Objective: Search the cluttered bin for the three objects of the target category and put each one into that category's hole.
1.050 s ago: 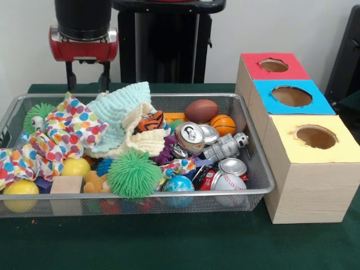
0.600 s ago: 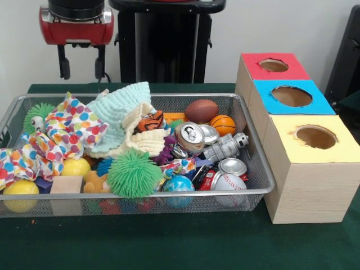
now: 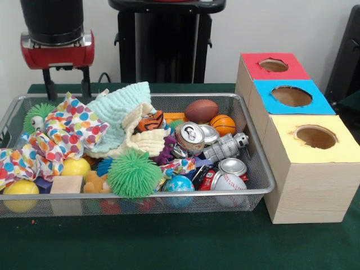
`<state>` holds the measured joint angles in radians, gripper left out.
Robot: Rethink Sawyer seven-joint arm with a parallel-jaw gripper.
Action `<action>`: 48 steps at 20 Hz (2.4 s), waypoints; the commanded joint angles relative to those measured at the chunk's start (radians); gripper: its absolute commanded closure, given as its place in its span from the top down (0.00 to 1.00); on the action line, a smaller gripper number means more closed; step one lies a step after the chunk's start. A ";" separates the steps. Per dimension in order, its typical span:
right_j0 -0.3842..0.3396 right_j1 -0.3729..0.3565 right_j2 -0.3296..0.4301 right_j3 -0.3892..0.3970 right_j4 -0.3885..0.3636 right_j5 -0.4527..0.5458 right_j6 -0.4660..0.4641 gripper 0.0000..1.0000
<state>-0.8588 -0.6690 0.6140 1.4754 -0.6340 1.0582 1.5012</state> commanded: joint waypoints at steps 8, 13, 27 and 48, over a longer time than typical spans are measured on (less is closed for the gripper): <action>-0.021 0.117 0.072 -0.162 -0.091 0.058 -0.470 1.00; -0.026 0.128 0.067 -0.173 -0.093 0.054 -0.505 1.00; -0.044 0.249 0.068 -0.233 -0.116 -0.040 -0.545 1.00; -0.048 0.275 0.014 -0.258 -0.224 0.056 -0.590 1.00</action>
<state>-0.8914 -0.4142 0.6529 1.2326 -0.7973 1.0573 1.2925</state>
